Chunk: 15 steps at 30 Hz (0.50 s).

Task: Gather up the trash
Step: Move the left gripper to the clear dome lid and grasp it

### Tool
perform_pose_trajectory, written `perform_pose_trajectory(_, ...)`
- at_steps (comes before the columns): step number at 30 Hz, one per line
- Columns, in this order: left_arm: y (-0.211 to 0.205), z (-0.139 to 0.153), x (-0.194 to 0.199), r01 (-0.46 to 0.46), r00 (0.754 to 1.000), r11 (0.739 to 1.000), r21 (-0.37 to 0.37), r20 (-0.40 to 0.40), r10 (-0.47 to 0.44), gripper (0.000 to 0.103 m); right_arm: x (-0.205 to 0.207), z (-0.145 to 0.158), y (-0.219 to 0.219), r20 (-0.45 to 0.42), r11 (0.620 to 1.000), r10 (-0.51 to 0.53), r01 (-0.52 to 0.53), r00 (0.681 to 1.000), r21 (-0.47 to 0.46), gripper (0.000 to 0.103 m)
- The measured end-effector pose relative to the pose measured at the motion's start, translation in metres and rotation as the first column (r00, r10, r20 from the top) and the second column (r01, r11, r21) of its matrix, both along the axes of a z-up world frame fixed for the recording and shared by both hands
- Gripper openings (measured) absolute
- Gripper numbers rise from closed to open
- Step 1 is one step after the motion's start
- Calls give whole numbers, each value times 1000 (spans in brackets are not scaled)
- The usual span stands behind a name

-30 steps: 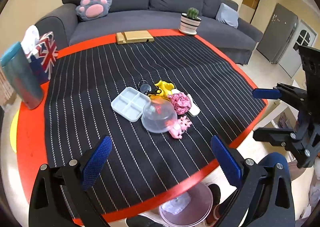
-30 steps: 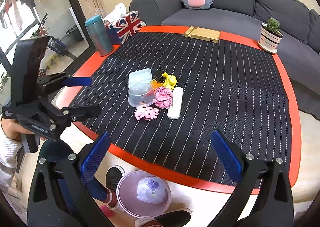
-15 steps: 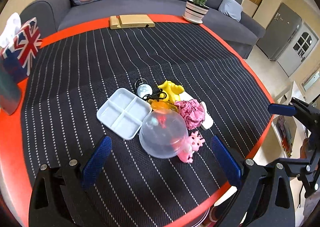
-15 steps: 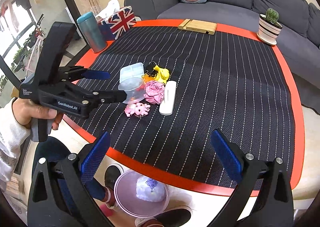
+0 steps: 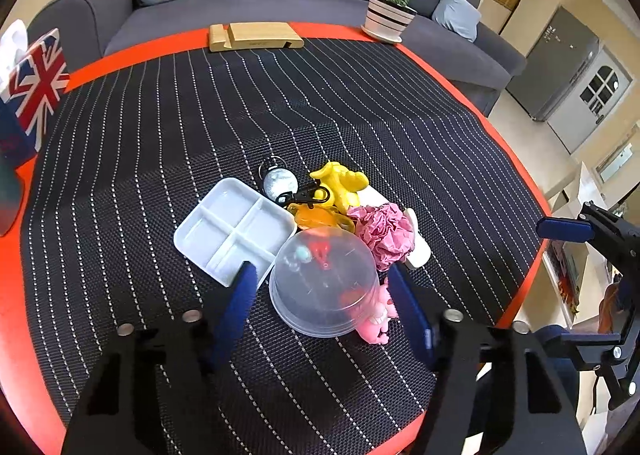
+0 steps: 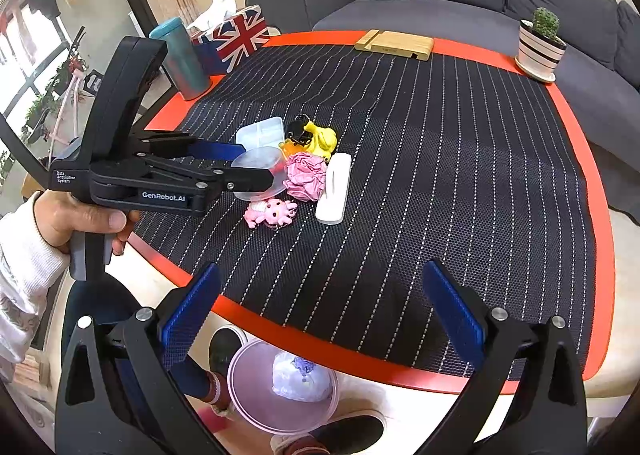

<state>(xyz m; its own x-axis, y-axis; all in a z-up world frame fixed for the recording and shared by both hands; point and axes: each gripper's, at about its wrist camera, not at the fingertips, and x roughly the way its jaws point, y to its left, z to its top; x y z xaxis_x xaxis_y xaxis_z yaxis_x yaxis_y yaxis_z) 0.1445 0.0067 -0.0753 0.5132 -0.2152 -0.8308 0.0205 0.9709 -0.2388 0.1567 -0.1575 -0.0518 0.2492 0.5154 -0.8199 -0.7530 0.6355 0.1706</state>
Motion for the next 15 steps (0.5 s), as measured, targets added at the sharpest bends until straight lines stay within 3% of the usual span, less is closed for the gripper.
perform_pose_trajectory(1, -1, 0, 0, 4, 1000, 1000, -1, -3, -4, 52, 0, 0, 0, 0, 1000, 0, 0, 1000, -1, 99)
perform_pose_trajectory(15, -3, 17, -15, 7, 999, 1000, 9, 42, -7, 52, 2, 3, 7, 9, 1000, 8, -8, 1000, 0, 99)
